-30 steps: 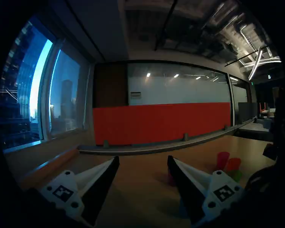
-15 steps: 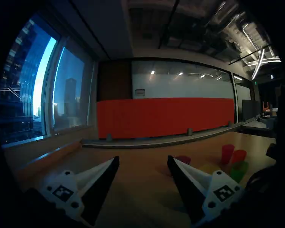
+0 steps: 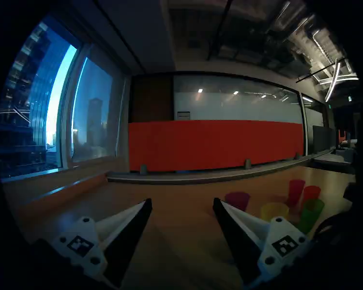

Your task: Pour water

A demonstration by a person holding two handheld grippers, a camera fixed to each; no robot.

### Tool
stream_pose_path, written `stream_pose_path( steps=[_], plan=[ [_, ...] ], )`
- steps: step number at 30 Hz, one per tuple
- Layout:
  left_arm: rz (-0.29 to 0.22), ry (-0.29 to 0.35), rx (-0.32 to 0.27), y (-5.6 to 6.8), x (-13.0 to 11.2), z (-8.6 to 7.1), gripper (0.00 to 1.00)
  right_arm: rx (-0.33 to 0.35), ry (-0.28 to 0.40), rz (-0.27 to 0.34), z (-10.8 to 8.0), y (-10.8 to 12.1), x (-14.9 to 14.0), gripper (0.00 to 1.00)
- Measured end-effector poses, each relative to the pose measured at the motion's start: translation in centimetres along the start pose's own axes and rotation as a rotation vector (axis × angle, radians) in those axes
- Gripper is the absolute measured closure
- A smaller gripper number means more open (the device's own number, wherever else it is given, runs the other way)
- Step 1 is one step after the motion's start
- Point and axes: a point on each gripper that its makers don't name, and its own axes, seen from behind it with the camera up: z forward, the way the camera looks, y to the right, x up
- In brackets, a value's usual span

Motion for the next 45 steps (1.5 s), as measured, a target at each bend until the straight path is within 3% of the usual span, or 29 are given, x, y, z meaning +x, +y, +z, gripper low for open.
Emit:
stream_pose_path(
  steps=[17,26,36,45],
  plan=[
    [0.002,0.005,0.042,1.2,-1.1,0.4,0.06,0.003,-0.008,0.02,0.0,0.1,0.2,0.01],
    [0.016,0.002,0.029,2.4,-1.7,0.9,0.06,0.001,-0.004,0.017,-0.2,0.3,0.5,0.01],
    [0.018,-0.005,0.011,2.0,-2.3,1.5,0.06,0.0,-0.003,0.02,-0.4,0.4,0.8,0.01],
    [-0.017,-0.016,-0.002,1.8,-2.8,1.9,0.06,0.003,-0.002,0.023,-0.4,0.2,0.8,0.01]
  ],
)
